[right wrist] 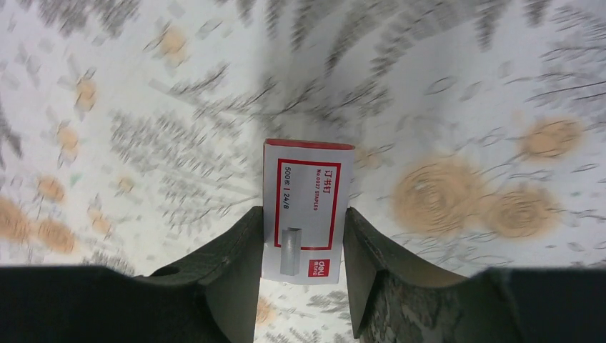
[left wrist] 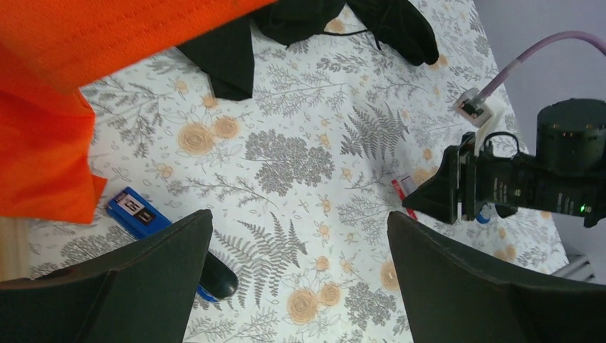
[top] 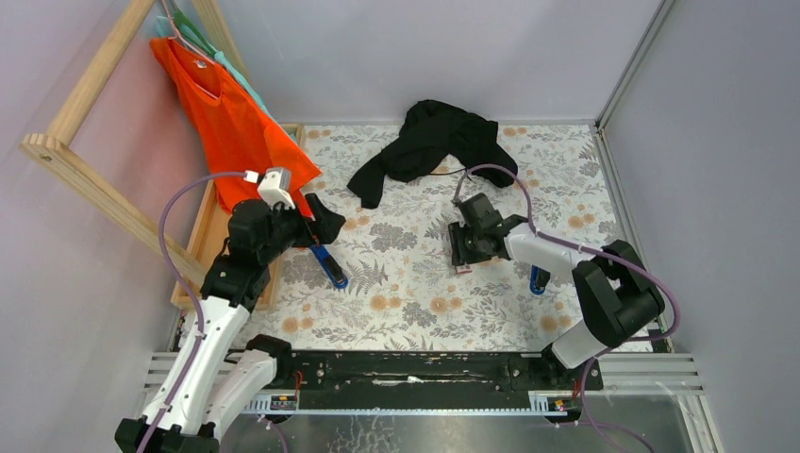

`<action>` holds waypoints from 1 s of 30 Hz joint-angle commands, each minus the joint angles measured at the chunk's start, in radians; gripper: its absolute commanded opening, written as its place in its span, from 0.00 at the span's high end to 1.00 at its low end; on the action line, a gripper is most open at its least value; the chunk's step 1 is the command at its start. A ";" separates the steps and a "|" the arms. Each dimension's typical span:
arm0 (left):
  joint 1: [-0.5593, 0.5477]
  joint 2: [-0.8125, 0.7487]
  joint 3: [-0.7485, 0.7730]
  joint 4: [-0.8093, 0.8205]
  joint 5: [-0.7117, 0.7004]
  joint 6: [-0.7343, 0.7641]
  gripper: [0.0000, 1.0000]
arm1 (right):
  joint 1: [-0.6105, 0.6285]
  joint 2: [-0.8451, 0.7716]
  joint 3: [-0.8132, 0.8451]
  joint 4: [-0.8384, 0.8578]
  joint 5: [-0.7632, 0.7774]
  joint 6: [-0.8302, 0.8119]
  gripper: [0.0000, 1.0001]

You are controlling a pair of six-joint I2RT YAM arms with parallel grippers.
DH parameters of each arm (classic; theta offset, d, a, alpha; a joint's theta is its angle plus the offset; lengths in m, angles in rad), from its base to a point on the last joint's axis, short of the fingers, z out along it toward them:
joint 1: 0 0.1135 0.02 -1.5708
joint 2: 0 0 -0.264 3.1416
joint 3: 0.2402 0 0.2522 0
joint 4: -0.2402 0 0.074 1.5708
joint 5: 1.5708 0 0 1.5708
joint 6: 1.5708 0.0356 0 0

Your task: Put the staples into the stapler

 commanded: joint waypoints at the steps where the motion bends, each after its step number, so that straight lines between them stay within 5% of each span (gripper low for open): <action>1: -0.006 0.006 -0.037 -0.004 0.070 -0.102 0.00 | 0.101 -0.070 -0.050 0.045 -0.043 -0.023 0.59; 18: -0.091 0.006 -0.349 0.303 0.076 -0.373 0.00 | 0.461 0.064 0.003 0.085 0.005 -0.089 0.55; 25: -0.097 0.022 -0.391 0.346 0.079 -0.396 0.00 | 0.518 0.074 0.014 0.020 0.053 -0.117 0.33; 30: -0.106 0.060 -0.387 0.372 0.093 -0.403 0.00 | 0.522 0.050 -0.008 -0.030 0.080 -0.122 0.31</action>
